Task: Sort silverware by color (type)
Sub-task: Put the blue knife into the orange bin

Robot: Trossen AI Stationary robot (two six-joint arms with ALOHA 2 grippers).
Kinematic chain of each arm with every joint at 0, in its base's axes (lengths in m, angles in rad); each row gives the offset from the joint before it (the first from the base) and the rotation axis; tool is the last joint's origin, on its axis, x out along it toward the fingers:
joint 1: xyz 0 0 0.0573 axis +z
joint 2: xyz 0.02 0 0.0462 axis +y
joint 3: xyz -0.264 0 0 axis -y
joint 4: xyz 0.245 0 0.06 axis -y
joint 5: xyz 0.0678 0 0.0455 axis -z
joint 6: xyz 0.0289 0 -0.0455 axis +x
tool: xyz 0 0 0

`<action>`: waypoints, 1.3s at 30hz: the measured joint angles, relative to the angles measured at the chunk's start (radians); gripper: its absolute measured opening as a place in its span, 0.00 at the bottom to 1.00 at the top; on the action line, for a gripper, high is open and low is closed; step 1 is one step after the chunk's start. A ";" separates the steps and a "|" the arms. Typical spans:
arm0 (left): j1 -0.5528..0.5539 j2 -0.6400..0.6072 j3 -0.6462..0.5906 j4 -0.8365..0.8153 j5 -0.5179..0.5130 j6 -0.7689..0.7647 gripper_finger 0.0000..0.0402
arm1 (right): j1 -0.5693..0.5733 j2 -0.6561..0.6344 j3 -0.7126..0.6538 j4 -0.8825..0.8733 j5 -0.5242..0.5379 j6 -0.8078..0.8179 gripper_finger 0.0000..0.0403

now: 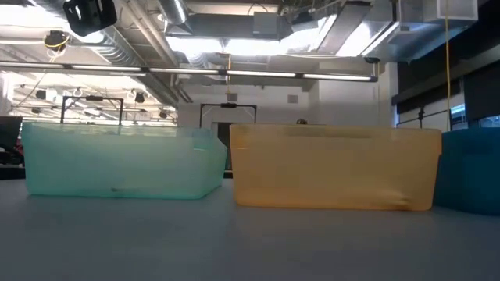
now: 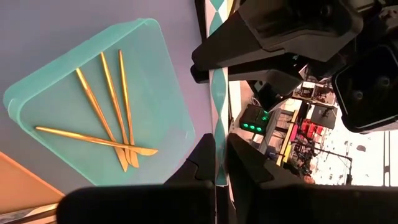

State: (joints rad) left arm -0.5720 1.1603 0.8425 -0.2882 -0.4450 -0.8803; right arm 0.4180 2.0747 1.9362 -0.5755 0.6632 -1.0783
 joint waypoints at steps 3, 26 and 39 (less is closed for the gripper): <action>0.000 0.000 0.000 0.000 0.000 0.000 0.09 | 0.000 0.000 0.000 0.000 0.000 0.000 0.04; 0.029 0.000 0.000 -0.010 -0.009 0.012 0.09 | 0.010 0.000 0.000 0.069 -0.002 0.059 0.34; 0.141 0.000 0.000 -0.016 -0.016 0.160 0.09 | 0.093 -0.010 0.000 0.341 0.213 0.053 0.33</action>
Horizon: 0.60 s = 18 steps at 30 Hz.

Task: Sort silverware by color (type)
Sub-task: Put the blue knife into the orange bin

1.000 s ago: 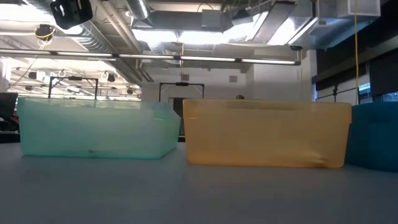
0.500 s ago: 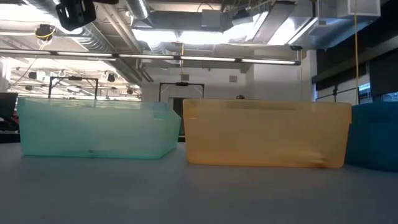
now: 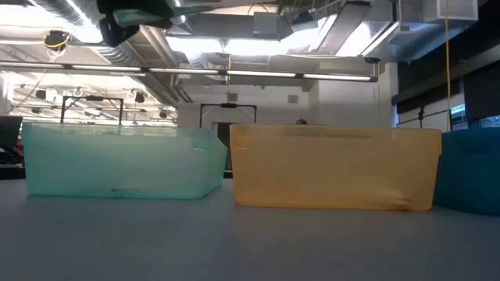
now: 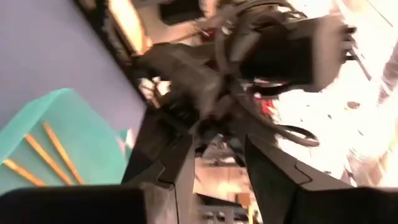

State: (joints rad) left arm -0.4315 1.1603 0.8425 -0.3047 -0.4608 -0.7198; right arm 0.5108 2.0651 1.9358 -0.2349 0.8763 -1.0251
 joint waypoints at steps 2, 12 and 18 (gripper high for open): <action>0.019 0.000 0.000 0.007 -0.016 0.039 0.09 | 0.020 -0.001 0.000 0.036 0.066 0.002 0.33; 0.086 0.000 0.000 0.063 -0.126 0.202 0.09 | 0.112 -0.007 0.000 0.060 0.461 0.379 0.33; 0.114 0.000 0.000 0.193 -0.153 0.316 0.09 | 0.140 -0.025 0.000 0.039 0.584 0.637 0.33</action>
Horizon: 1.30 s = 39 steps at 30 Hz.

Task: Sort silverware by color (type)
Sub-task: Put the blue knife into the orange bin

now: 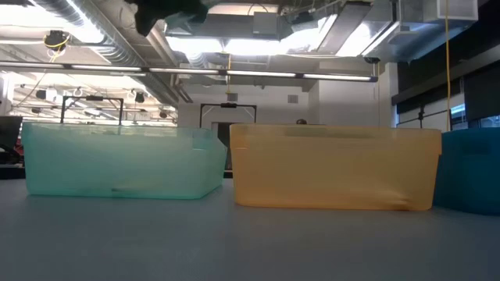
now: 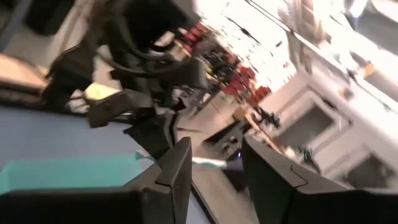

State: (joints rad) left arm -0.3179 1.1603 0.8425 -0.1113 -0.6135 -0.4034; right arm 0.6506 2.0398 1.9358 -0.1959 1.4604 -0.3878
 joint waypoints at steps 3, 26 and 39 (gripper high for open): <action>0.006 0.000 0.000 0.067 0.000 0.054 0.09 | -0.003 -0.019 0.000 -0.042 0.042 0.135 0.33; 0.005 0.000 0.000 0.483 0.200 0.311 0.09 | -0.103 -0.139 0.001 -0.258 -0.220 0.631 0.33; -0.035 0.000 0.000 0.526 0.350 0.420 0.09 | -0.103 -0.139 0.001 -0.197 -0.367 0.619 0.33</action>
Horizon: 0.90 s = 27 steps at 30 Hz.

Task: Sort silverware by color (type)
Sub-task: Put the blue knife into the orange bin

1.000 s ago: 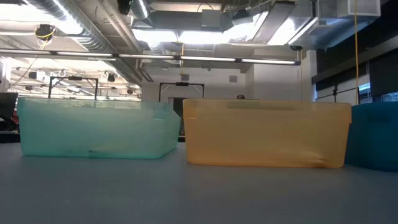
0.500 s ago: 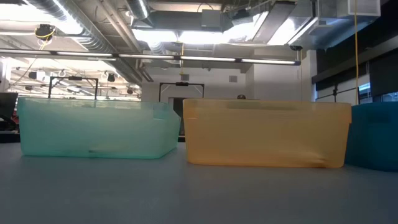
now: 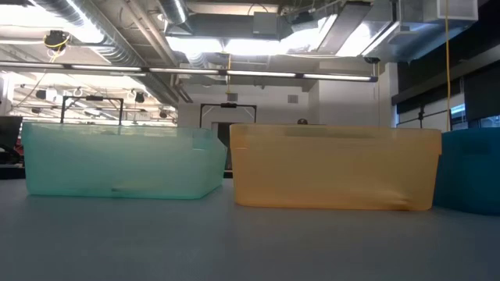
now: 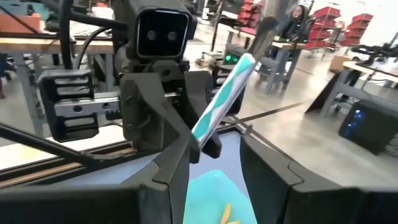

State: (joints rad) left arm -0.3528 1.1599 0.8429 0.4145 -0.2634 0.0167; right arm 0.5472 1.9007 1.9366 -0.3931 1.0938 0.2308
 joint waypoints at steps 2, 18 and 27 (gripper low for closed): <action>-0.011 0.000 0.000 0.000 0.005 0.018 0.09 | 0.000 0.000 0.000 0.001 -0.007 0.000 0.33; -0.028 0.000 0.000 -0.002 0.089 0.022 0.09 | -0.019 0.001 0.000 0.139 -0.175 -0.107 0.33; -0.028 0.000 0.000 -0.002 0.091 0.022 0.09 | -0.026 0.001 0.000 0.166 -0.211 -0.162 0.33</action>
State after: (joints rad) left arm -0.3809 1.1599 0.8429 0.4124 -0.1726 0.0384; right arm 0.5217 1.9018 1.9366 -0.2270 0.8832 0.0683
